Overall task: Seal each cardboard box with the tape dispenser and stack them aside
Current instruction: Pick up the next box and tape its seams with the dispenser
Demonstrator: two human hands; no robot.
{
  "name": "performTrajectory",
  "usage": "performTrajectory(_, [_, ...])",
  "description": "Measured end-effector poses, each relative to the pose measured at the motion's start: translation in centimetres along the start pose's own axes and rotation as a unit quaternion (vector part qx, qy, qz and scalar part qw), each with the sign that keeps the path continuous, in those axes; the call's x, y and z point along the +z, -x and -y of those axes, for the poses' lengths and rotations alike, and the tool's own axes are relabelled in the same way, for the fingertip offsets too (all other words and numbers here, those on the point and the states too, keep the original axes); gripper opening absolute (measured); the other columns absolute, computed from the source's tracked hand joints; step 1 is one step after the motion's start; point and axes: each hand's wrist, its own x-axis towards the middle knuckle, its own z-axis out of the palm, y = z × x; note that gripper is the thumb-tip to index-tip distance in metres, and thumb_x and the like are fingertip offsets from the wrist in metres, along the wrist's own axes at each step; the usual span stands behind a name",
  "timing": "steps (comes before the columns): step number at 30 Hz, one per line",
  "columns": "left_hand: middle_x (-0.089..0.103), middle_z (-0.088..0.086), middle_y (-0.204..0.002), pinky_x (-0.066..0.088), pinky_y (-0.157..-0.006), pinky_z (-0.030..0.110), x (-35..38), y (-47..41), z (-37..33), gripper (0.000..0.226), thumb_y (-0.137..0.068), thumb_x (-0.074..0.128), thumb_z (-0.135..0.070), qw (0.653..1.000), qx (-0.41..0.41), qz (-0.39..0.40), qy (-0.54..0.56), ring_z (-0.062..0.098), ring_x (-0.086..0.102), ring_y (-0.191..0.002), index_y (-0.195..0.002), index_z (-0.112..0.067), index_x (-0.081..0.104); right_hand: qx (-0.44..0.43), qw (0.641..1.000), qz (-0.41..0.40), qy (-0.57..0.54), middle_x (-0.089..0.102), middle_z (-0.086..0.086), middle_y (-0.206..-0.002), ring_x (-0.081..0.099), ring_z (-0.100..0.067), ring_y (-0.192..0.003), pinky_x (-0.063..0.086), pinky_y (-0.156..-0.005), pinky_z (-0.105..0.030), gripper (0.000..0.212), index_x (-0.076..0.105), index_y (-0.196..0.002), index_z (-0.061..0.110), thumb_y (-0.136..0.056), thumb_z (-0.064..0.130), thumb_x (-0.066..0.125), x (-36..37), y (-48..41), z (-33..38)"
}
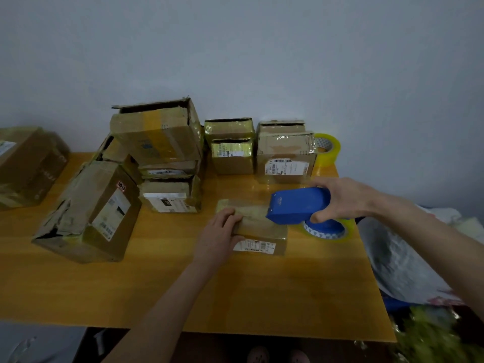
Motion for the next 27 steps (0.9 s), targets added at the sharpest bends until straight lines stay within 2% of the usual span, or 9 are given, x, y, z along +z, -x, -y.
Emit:
performTrajectory(4, [0.032,-0.003,-0.149,0.039,-0.107,0.033,-0.1,-0.1,-0.1,0.059,-0.089,0.061,-0.038,1.000,-0.004,0.004,0.013,0.017,0.035,-0.134,-0.141,-0.022,0.039,0.023,1.000,0.008,-0.001,0.062,0.004,-0.104,0.061,-0.017,-0.092,0.055,-0.084,-0.040,0.061,0.049,-0.118,0.028,-0.066,0.038,0.080,1.3,0.0,-0.8])
performTrajectory(10, [0.023,0.001,-0.153,0.035,-0.111,0.033,-1.1,-0.3,1.4,0.062,-0.093,0.055,-0.041,0.999,-0.001,0.016,-0.032,0.020,0.029,-0.139,-0.148,-0.028,0.028,0.015,1.000,-0.027,0.003,0.061,0.005,-0.097,0.061,-0.016,-0.087,0.056,-0.077,-0.038,0.057,0.048,-0.112,0.028,-0.065,0.042,0.078,2.7,-1.3,0.3])
performTrajectory(13, [0.014,-0.001,-0.158,0.014,-0.119,0.038,-1.4,-0.9,0.6,0.071,-0.092,0.049,-0.051,0.997,0.016,0.043,-0.059,0.018,0.011,-0.146,-0.151,-0.024,0.019,0.014,1.000,-0.012,0.015,0.060,0.004,-0.098,0.060,-0.016,-0.087,0.056,-0.076,-0.038,0.059,0.046,-0.112,0.027,-0.066,0.045,0.078,3.0,-1.9,1.1])
performTrajectory(15, [0.004,-0.004,-0.160,-0.001,-0.115,0.032,-0.9,-1.3,-0.8,0.075,-0.093,0.045,-0.053,0.996,0.030,0.062,-0.057,0.015,0.001,-0.147,-0.152,-0.023,0.009,0.020,0.999,-0.001,0.037,0.060,0.004,-0.100,0.060,-0.017,-0.089,0.055,-0.078,-0.039,0.063,0.044,-0.114,0.027,-0.066,0.050,0.077,3.0,-2.1,1.2])
performTrajectory(19, [-0.006,-0.005,-0.160,-0.008,-0.115,0.029,-0.2,-1.5,-1.7,0.072,-0.098,0.038,-0.049,0.995,0.026,0.073,-0.061,0.011,-0.007,-0.146,-0.152,-0.022,0.000,0.017,0.993,0.017,0.117,0.060,0.007,-0.104,0.058,-0.018,-0.091,0.054,-0.080,-0.040,0.076,0.040,-0.122,0.030,-0.064,0.069,0.070,2.7,-2.2,1.6])
performTrajectory(23, [-0.003,-0.008,-0.159,-0.010,-0.112,0.025,-0.2,-1.5,-1.0,0.069,-0.097,0.038,-0.050,0.996,0.035,0.071,-0.042,0.007,-0.006,-0.146,-0.152,-0.025,0.003,0.000,0.994,0.008,0.107,0.059,0.008,-0.108,0.057,-0.019,-0.095,0.054,-0.082,-0.041,0.076,0.037,-0.135,0.034,-0.071,0.060,0.069,2.7,-2.2,1.5])
performTrajectory(27, [0.000,-0.010,-0.160,-0.007,-0.113,0.025,0.1,-1.4,-0.7,0.067,-0.097,0.036,-0.051,0.996,0.040,0.063,-0.046,0.006,-0.003,-0.146,-0.152,-0.026,0.006,-0.003,0.999,0.023,0.034,0.059,0.009,-0.108,0.058,-0.017,-0.096,0.054,-0.085,-0.043,0.068,0.043,-0.131,0.035,-0.072,0.051,0.071,2.6,-2.2,0.9])
